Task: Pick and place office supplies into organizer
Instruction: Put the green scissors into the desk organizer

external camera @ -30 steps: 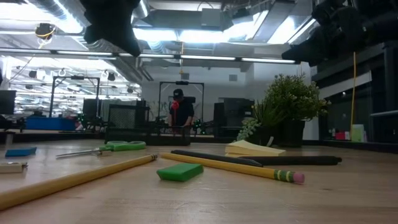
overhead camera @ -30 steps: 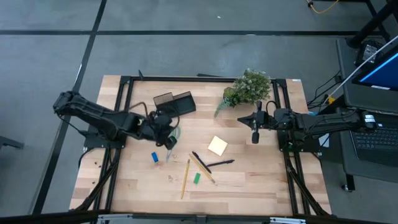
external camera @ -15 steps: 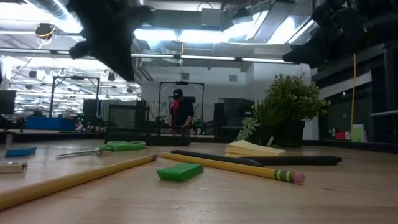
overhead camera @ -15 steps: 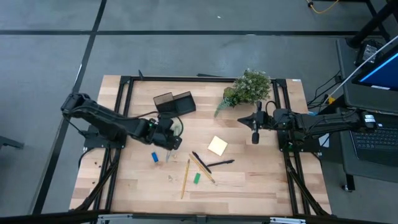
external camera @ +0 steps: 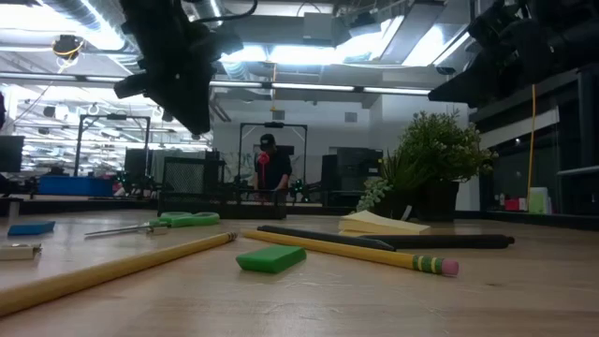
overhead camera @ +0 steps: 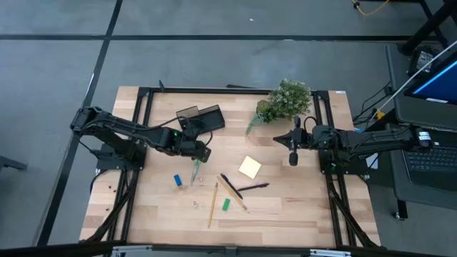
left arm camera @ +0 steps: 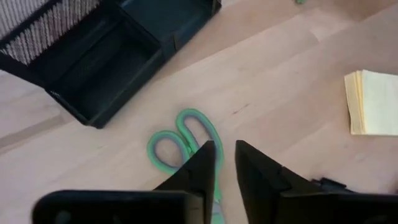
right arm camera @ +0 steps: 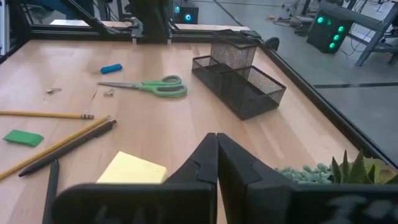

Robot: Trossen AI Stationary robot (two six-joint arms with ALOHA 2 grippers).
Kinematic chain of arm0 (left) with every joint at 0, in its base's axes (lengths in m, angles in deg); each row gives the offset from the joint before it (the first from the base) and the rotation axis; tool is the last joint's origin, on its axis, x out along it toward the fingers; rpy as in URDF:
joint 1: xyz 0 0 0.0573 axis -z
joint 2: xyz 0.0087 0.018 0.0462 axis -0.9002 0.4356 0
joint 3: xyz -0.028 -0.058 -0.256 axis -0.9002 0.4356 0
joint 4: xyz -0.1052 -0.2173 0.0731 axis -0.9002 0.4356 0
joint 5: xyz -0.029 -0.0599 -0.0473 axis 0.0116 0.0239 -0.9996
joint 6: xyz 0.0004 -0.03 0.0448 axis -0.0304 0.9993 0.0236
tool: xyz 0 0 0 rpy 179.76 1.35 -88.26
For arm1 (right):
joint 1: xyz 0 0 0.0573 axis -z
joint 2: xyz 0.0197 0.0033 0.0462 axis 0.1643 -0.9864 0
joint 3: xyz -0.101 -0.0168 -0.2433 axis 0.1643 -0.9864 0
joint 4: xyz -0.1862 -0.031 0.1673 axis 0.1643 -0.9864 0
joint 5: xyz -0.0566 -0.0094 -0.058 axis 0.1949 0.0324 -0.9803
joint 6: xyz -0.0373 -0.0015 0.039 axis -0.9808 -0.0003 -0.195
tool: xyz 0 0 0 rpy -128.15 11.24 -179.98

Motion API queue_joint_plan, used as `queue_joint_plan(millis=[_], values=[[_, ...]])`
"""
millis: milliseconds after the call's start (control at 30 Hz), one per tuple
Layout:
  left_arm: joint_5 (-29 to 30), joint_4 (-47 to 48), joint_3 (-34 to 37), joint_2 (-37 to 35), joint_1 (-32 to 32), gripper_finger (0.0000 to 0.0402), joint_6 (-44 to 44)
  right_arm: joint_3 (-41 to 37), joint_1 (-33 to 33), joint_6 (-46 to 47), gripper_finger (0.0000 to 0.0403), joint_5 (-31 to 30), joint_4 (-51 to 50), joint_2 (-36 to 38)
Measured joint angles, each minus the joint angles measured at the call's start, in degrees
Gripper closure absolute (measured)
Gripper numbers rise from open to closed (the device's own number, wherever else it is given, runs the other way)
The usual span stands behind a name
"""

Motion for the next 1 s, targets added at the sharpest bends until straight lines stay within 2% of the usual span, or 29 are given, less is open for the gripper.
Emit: queue_joint_plan(millis=[233, 433, 1000], values=[[-2.29, 0.02, 0.0, 0.0, -0.59, 0.0279, 1.98, 0.0, 0.0, 0.02, 0.0395, 0.0, 0.0, 0.0], [-2.49, 0.02, 0.01, 0.94, -0.5, 0.0249, 2.83, 0.0, 0.0, 0.69, 0.0392, -0.01, 0.0, 0.0], [-5.87, -0.07, 0.02, 14.67, -0.84, 0.0237, 14.42, 0.0, 0.0, 1.38, 0.0385, -0.04, 0.02, -0.02]])
